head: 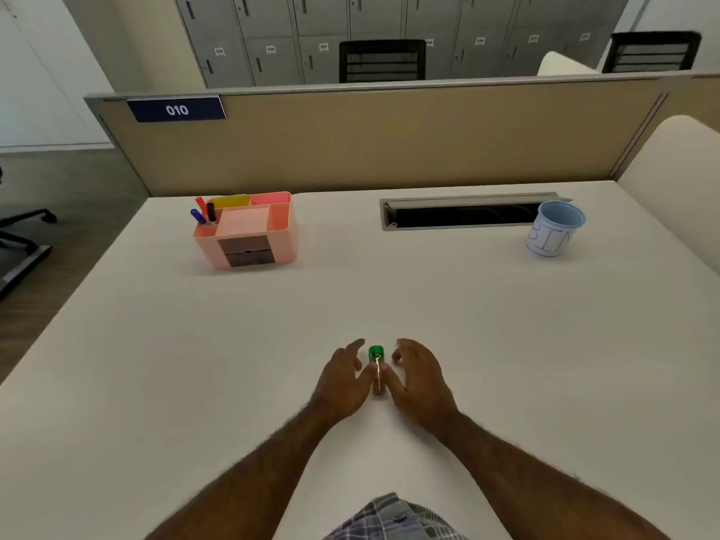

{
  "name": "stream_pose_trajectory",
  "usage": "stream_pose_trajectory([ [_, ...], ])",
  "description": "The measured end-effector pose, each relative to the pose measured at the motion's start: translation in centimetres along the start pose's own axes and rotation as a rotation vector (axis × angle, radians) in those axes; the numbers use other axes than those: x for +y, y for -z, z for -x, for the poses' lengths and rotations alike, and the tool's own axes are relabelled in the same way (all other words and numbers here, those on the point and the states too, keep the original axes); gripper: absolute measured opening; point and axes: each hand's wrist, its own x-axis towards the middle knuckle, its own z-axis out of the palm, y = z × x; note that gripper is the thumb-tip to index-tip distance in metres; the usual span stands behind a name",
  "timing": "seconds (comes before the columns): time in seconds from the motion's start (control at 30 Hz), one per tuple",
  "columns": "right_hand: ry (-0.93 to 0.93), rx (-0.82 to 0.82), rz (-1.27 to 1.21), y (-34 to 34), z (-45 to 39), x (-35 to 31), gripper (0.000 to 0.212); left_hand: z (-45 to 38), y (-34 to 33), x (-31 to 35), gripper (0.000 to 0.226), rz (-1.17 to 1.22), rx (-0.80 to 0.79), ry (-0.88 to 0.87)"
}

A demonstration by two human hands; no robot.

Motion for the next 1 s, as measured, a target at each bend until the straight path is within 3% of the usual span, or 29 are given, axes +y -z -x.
stream_pose_trajectory([
  [0.27, 0.063, 0.040, 0.075, -0.6, 0.1, -0.1, 0.031, -1.1, 0.3, 1.7, 0.044, 0.167, -0.065, 0.173],
  [0.47, 0.044, 0.064, -0.023, -1.0, -0.7, -0.6, 0.024, -1.6, 0.3, 1.6, 0.035, 0.505, 0.013, 0.338],
  [0.67, 0.006, 0.048, -0.189, -1.1, -1.4, -2.1, 0.030, -2.3, 1.1, 1.5, 0.038, 0.638, 0.073, 0.288],
  [0.87, -0.289, -0.187, -0.621, 1.2, -3.3, -4.4, 0.029, -3.4, 3.2, 3.0, 0.021, 0.849, 0.033, 0.210],
  [1.0, -0.279, -0.189, -0.764, 2.1, -4.1, -5.1, 0.029, -4.0, 4.0, 3.6, 0.026, 0.908, 0.094, 0.195],
])
